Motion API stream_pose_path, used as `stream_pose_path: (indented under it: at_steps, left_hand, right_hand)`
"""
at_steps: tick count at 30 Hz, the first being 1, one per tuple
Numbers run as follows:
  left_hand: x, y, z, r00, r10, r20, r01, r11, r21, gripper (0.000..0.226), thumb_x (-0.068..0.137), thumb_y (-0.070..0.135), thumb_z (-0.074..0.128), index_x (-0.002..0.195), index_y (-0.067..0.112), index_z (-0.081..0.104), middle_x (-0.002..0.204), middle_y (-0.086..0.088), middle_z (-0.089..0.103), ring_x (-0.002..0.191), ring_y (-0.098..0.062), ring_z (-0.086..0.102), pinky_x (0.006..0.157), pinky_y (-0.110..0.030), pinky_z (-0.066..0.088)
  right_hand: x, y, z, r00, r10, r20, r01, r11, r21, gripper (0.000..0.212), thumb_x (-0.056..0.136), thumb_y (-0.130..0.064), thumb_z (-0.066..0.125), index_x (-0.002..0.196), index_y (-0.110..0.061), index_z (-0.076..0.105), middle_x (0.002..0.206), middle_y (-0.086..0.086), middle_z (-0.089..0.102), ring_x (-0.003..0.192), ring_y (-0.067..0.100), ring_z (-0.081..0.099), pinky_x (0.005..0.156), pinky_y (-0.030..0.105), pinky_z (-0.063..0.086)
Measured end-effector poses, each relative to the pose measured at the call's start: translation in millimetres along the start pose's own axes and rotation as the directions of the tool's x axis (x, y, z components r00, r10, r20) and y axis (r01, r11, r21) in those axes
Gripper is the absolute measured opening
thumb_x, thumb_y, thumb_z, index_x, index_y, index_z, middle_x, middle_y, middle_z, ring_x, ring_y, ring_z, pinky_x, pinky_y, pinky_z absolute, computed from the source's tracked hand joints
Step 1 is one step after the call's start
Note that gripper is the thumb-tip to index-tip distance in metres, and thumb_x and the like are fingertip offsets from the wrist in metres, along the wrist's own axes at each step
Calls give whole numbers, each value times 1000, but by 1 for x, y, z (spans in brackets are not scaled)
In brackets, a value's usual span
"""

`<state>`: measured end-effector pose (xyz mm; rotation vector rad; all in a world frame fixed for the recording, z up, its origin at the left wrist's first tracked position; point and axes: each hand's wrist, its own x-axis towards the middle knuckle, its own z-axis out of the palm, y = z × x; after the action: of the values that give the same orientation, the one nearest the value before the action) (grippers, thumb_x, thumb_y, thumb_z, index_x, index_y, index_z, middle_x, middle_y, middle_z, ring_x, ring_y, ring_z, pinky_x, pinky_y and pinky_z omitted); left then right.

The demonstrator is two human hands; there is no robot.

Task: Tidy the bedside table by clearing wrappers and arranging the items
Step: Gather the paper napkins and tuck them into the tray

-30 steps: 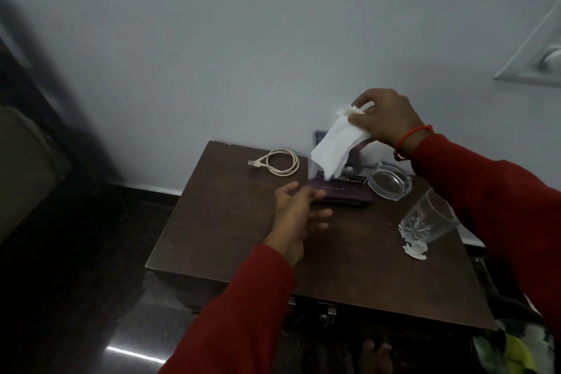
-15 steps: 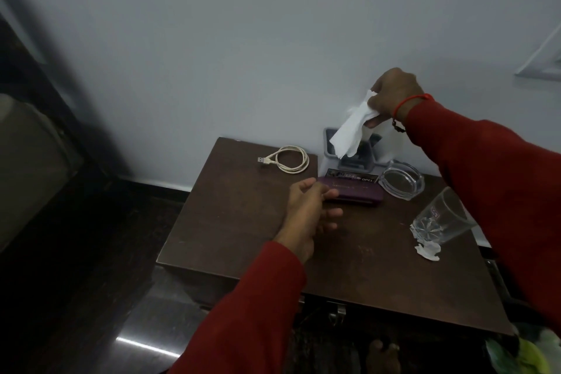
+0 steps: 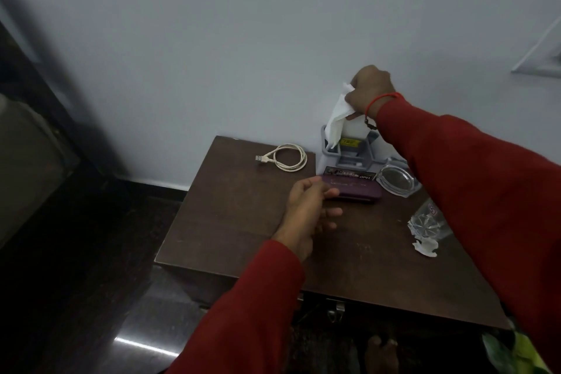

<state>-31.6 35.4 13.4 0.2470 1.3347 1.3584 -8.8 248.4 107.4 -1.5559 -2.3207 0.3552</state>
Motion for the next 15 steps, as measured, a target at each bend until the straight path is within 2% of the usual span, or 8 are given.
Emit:
stream_pose_path:
  at_steps: [2, 4, 8, 12, 15]
  left_hand:
    - [1, 0, 0, 1000, -5, 1, 5, 1000, 12, 26, 101, 25, 51, 127, 28, 54, 110, 1, 75, 78, -19, 68, 61, -32, 50]
    - [2, 0, 0, 1000, -4, -1, 4, 1000, 18, 27, 101, 26, 52, 128, 28, 54, 110, 1, 75, 77, -18, 68, 62, -32, 51]
    - [1, 0, 2, 1000, -5, -4, 5, 1000, 21, 27, 101, 26, 52, 128, 27, 55, 111, 0, 75, 74, -17, 68, 59, -31, 51]
    - [0, -1, 3, 1000, -2, -9, 2, 1000, 21, 26, 102, 25, 52, 127, 26, 55, 113, -1, 75, 73, -17, 66, 57, -30, 50]
    - [1, -1, 3, 1000, -2, -12, 3, 1000, 26, 27, 101, 25, 53, 127, 25, 55, 114, -2, 75, 76, -19, 67, 58, -30, 50]
  right_hand:
    - [-3, 5, 5, 999, 4, -38, -3, 999, 37, 29, 86, -4, 60, 113, 2, 67, 118, 23, 67, 91, 35, 69, 63, 20, 49]
    - [-6, 9, 9, 998, 15, -55, -11, 997, 74, 32, 85, -3, 59, 116, -1, 68, 121, 24, 65, 102, 37, 67, 76, 27, 51]
    - [-13, 16, 17, 1000, -10, -23, 11, 999, 49, 33, 88, -3, 59, 120, -3, 68, 125, 23, 63, 109, 37, 64, 81, 26, 45]
    - [-18, 22, 27, 996, -4, 87, -2, 997, 72, 35, 86, -15, 70, 120, -7, 68, 128, 18, 63, 117, 32, 60, 90, 28, 46]
    - [-20, 26, 30, 999, 10, 31, -15, 987, 162, 33, 88, -27, 69, 117, -11, 67, 130, 14, 59, 110, 27, 62, 83, 19, 42]
